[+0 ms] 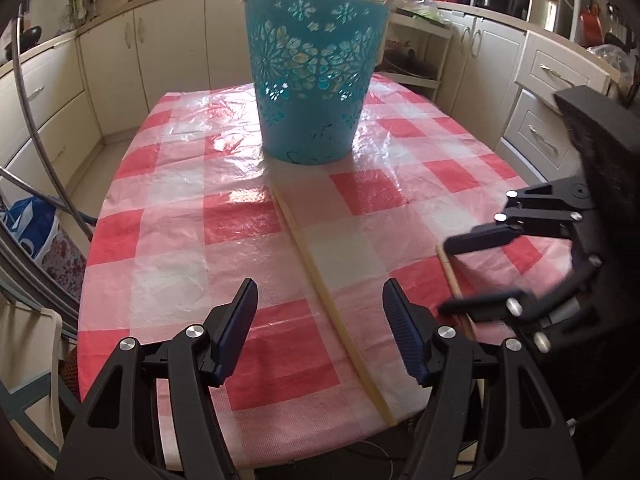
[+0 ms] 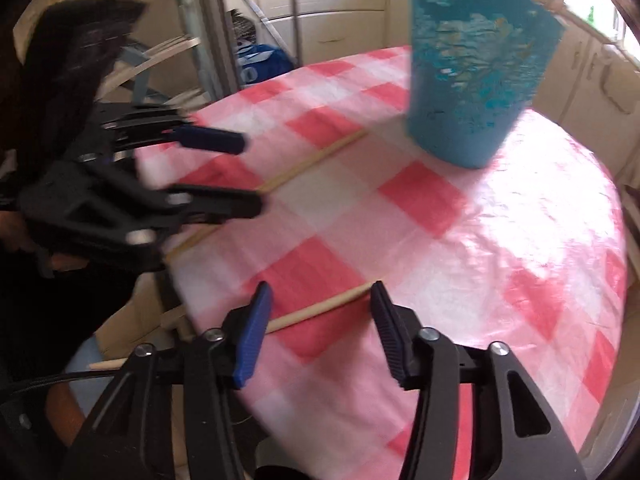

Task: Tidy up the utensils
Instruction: 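Move both open tools over the last two chopsticks on the cloth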

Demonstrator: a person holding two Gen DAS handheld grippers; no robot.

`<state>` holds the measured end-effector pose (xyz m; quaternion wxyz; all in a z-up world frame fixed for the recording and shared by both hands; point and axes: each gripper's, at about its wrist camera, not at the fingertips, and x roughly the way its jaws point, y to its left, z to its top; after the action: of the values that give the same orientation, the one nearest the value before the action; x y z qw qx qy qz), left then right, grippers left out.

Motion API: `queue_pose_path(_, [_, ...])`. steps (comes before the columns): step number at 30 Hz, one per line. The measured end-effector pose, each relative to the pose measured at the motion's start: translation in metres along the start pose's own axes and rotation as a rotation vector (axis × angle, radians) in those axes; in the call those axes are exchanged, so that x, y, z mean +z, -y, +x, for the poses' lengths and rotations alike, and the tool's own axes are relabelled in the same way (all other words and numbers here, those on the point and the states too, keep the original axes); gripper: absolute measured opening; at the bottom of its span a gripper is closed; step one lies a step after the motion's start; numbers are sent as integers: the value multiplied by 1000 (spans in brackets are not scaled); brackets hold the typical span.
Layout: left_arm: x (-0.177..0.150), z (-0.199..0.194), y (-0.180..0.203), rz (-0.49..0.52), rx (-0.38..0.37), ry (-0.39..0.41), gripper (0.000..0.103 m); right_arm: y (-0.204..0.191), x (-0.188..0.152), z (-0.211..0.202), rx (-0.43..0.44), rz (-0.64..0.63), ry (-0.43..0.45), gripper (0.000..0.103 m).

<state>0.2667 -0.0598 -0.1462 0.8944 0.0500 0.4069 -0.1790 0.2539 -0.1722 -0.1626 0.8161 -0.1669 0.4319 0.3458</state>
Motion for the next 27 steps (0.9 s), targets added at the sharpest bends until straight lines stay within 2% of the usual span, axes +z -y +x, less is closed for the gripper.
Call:
queue_pose_path(3, [0,-7,8,23,-34,18,62,13,2,3,-51,27,16,36])
queue_pose_path(5, [1,-11,14,31,-94,35,62,20,2,4,-88,38,29,36])
queue_pose_path(9, [2,-4,41,119,-174,10,62,33,5,7,-144,63,37,36])
queue_pose_path(12, [5,13,56,175,-169,-36,62,42,5,7,-199,76,45,36])
queue_pose_path(14, [8,28,58,172,-146,-79,63,50,6,8,-278,79,49,36])
queue_pose_path(15, [11,32,57,154,-164,-85,63,56,6,7,-308,94,45,36])
queue_pose_path(17, [14,36,61,170,-137,-83,64,69,5,2,-344,151,46,36])
queue_pose_path(19, [17,44,64,198,-79,-96,65,80,3,-8,-332,213,68,37])
queue_pose_path(22, [22,51,62,190,-61,-99,66,86,-2,-22,-314,266,63,42])
queue_pose_path(25, [27,54,60,181,-54,-106,66,86,-11,-34,-246,302,31,44])
queue_pose_path(27, [29,52,54,163,-77,-103,65,81,-18,-44,-159,341,46,44])
